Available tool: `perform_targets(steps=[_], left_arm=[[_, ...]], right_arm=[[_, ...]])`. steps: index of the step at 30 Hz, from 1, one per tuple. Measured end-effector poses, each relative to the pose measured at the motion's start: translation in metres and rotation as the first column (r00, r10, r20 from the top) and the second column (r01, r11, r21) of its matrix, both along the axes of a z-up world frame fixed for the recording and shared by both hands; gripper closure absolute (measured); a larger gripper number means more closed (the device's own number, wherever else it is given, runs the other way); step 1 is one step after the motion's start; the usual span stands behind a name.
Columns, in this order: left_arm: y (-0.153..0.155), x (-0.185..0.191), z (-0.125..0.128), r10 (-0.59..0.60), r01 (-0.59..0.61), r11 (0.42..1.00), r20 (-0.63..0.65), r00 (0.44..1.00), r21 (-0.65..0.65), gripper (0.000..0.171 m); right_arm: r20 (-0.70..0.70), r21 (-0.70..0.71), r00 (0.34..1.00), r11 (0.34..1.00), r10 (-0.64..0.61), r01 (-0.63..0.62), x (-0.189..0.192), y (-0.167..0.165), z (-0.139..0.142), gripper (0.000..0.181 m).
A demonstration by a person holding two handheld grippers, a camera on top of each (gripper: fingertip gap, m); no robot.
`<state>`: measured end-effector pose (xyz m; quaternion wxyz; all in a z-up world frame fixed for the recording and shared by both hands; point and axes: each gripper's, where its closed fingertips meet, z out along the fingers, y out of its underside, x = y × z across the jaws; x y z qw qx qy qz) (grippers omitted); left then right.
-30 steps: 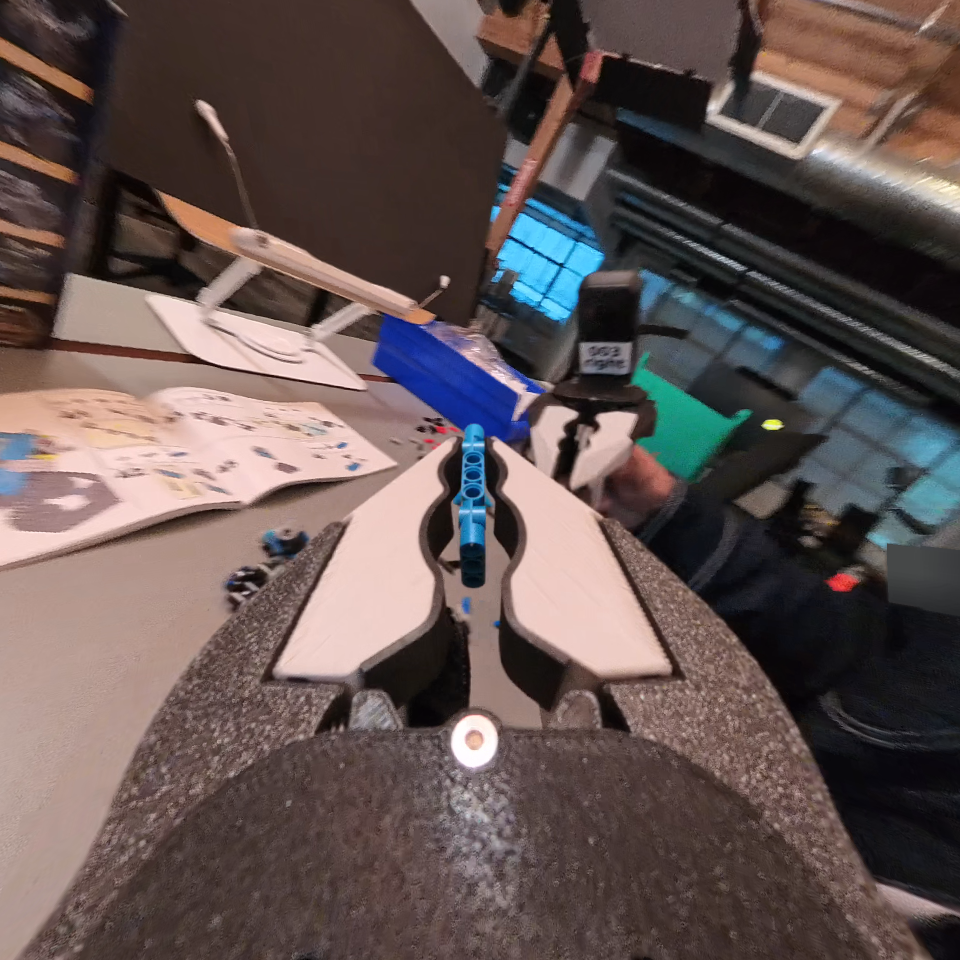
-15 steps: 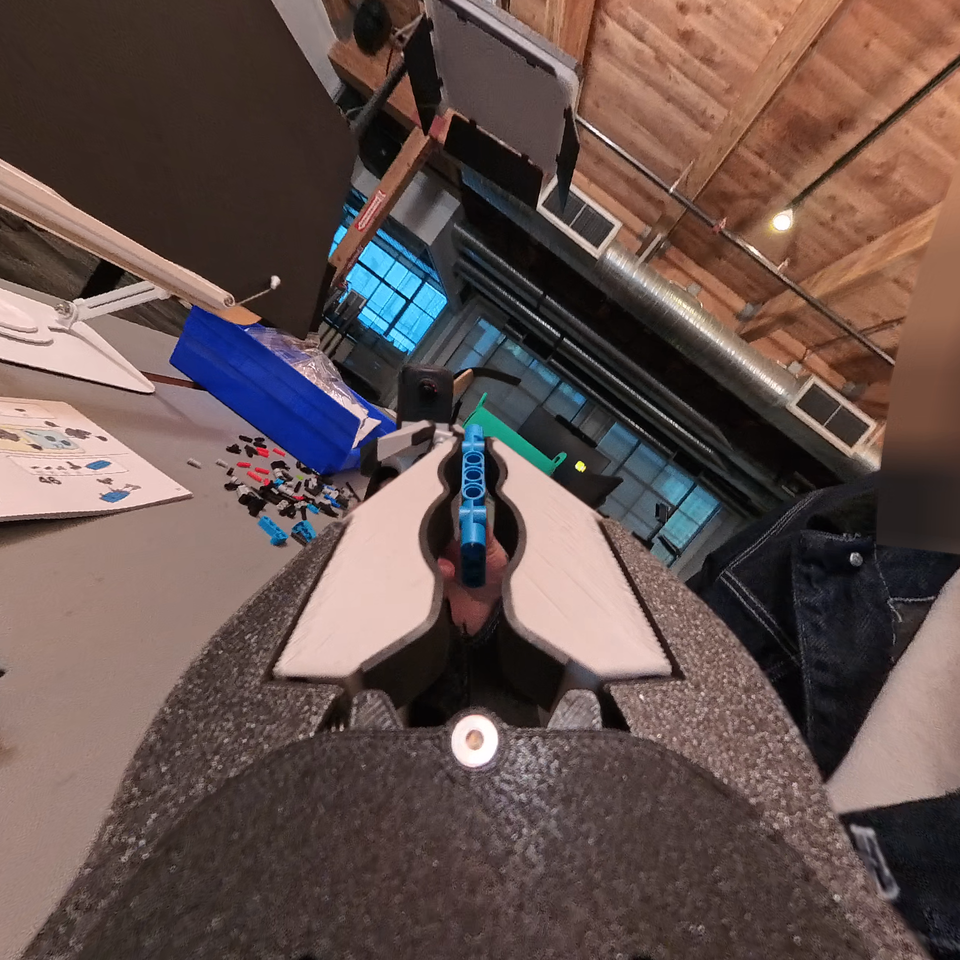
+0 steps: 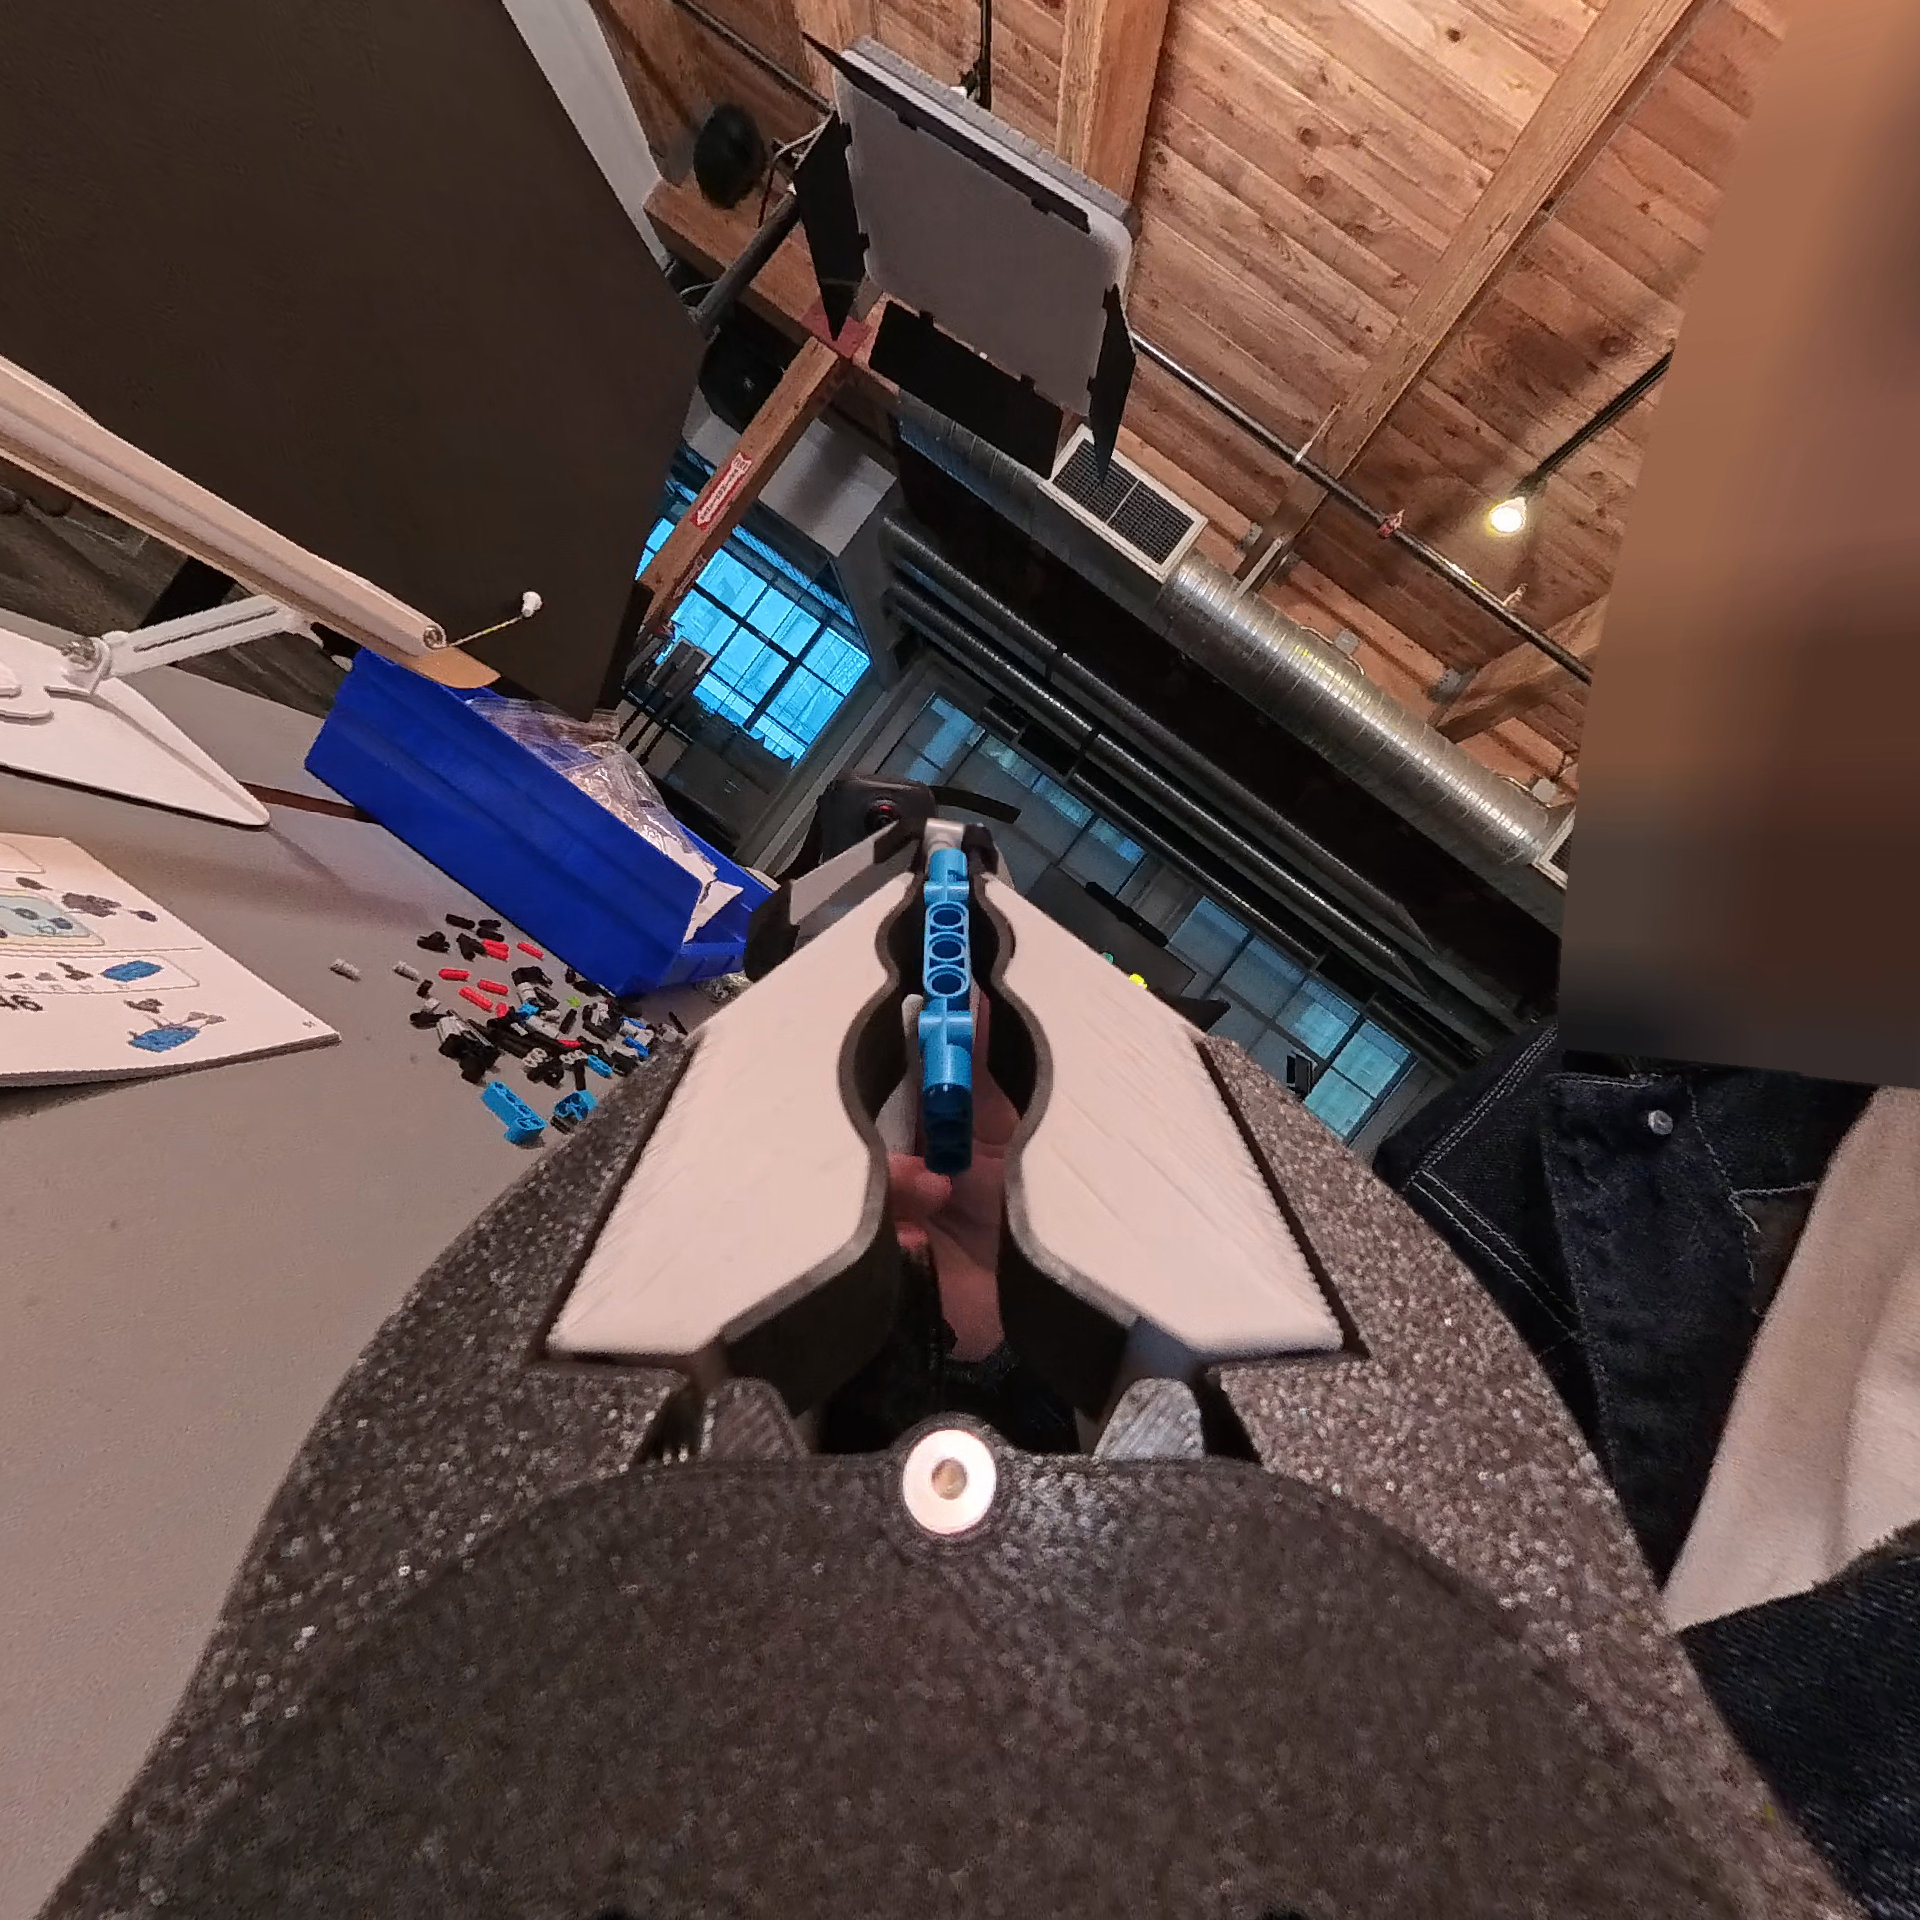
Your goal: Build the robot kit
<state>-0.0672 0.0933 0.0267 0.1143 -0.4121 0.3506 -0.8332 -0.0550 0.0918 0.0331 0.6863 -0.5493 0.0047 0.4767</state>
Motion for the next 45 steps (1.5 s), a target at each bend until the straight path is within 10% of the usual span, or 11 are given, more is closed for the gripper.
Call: perform_targets(steps=[17,45], left_arm=[[0.002,0.006,-0.012,0.084,-0.080,0.988,-0.026,0.996,0.132,0.164],[0.009,0.004,-0.015,-0.018,0.014,0.999,-0.083,0.996,-0.051,0.164]], right_arm=[[-0.112,-0.097,0.993,0.994,0.046,-0.057,0.000,0.008,-0.012,0.176],[-0.127,-0.131,0.989,0.987,0.073,-0.090,-0.005,0.010,-0.021,0.176]])
